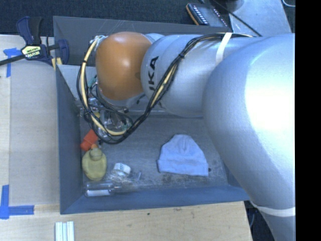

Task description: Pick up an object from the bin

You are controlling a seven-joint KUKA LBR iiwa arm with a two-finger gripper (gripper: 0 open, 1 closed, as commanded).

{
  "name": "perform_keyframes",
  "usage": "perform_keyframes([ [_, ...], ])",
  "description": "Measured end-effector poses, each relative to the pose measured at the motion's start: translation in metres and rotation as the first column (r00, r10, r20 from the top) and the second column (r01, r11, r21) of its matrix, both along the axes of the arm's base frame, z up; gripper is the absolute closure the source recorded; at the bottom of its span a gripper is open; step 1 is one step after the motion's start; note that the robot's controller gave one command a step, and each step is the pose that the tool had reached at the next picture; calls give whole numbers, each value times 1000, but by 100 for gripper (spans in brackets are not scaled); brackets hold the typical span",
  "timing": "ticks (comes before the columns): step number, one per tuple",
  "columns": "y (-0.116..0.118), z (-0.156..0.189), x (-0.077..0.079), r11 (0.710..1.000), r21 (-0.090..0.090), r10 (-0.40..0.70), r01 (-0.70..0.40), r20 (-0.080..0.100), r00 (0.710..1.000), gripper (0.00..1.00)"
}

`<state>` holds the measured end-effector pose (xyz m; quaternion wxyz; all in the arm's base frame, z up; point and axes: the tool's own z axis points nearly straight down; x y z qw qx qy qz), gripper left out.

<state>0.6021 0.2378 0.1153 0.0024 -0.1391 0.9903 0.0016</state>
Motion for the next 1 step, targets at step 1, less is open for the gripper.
perform_keyframes([
  [1, 2, -8, -28, 958, -3, 288, -288, -1, 958, 0],
])
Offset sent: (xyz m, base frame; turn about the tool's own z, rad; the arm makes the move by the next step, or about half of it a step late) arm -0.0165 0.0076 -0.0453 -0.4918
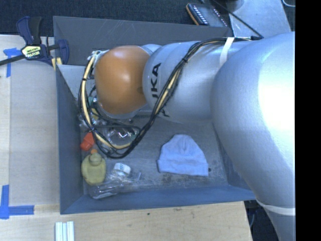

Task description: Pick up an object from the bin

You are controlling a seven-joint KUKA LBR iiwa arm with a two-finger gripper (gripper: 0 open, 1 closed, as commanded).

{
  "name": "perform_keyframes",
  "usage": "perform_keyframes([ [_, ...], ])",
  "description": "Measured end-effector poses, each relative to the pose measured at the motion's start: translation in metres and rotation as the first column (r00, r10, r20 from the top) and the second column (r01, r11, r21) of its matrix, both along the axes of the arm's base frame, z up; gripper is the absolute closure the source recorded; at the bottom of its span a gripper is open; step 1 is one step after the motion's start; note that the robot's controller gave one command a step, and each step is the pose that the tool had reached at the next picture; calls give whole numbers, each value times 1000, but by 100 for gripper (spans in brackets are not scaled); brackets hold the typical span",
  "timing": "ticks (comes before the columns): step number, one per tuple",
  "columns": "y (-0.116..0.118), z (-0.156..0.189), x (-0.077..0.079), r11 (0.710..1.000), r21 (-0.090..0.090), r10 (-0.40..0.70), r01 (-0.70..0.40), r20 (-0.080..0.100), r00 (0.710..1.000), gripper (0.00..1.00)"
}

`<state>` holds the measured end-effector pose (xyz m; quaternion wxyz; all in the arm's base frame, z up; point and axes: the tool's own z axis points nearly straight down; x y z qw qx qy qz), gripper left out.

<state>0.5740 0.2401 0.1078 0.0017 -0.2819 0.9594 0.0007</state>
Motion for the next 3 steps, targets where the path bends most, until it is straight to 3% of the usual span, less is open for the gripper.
perform_keyframes([
  [1, 2, -38, 13, 981, -3, 192, -192, 3, 981, 0],
  [2, 5, -37, 20, 957, 0, 289, -289, 7, 957, 100],
  [3, 5, -37, 21, 953, 0, 302, -302, 7, 953, 100],
])
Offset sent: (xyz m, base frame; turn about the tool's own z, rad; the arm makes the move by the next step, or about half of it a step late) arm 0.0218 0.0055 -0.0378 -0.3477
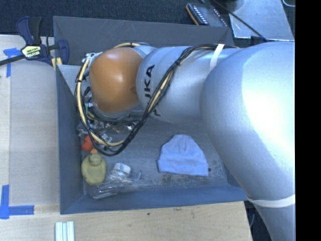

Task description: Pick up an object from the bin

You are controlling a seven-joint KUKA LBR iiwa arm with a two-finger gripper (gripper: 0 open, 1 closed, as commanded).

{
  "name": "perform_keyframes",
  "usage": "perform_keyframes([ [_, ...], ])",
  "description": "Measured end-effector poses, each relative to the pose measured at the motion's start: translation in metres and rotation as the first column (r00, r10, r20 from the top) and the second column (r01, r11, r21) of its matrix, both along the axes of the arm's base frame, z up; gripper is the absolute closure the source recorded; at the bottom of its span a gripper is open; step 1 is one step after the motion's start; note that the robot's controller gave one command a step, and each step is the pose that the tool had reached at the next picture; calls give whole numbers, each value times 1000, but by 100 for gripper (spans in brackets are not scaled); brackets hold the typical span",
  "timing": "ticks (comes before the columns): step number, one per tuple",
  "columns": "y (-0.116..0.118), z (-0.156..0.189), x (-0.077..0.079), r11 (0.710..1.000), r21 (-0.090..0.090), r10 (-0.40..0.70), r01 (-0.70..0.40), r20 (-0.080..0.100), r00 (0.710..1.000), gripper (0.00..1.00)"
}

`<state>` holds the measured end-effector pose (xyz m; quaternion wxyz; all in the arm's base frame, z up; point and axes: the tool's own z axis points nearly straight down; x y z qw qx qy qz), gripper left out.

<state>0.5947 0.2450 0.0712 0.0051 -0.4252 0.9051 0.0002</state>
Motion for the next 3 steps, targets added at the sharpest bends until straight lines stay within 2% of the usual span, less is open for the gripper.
perform_keyframes([
  [2, 0, 17, -2, 1000, -1, 4, -4, -4, 1000, 100],
  [3, 0, 34, 0, 1000, 3, 3, -3, 3, 1000, 100],
])
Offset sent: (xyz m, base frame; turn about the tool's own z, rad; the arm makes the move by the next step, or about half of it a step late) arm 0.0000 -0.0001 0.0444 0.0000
